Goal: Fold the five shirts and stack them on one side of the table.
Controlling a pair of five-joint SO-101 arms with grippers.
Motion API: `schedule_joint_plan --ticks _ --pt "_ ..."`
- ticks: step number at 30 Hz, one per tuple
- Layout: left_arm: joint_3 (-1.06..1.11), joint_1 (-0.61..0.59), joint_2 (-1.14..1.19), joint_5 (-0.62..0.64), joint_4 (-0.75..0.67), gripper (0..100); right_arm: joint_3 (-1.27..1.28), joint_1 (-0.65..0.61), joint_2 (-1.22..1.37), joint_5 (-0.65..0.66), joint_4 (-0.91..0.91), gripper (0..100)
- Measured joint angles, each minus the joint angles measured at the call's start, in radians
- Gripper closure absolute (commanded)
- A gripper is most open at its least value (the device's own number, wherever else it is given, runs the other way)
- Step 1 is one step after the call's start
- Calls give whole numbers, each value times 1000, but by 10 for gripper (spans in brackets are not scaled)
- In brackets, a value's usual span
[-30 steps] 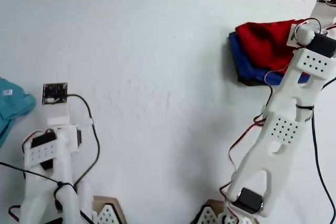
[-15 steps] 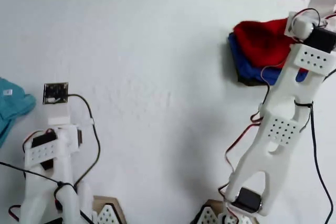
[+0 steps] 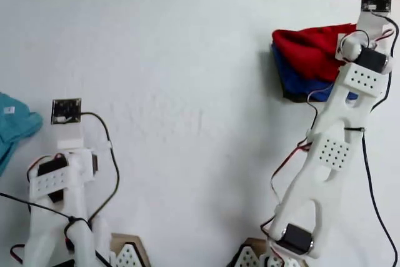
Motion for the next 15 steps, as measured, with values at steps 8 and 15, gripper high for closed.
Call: schedule_joint_plan --ticks 8,15 --pt "0 0 0 0 0 894 0 -86 -212 2 186 981" --pt "0 0 0 0 0 894 -2 -121 -204 2 261 981"
